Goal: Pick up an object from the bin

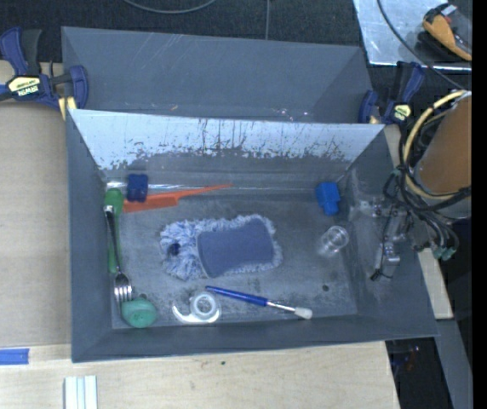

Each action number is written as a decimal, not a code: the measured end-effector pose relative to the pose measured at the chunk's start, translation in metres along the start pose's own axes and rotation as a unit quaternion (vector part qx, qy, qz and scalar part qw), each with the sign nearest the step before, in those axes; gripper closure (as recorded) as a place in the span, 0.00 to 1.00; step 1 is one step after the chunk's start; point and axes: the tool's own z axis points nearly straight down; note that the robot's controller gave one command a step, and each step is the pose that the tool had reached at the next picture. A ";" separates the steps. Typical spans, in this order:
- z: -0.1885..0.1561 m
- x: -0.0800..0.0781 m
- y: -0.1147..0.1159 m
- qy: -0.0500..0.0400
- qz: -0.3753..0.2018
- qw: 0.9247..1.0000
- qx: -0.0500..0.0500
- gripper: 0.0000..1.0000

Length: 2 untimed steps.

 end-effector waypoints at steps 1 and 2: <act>0.000 0.000 0.000 0.000 0.000 1.000 0.000 0.00; 0.065 -0.032 0.060 -0.001 -0.104 0.995 0.000 0.00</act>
Offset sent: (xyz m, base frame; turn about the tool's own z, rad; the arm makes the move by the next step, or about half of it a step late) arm 0.0329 0.0622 -0.0685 -0.2195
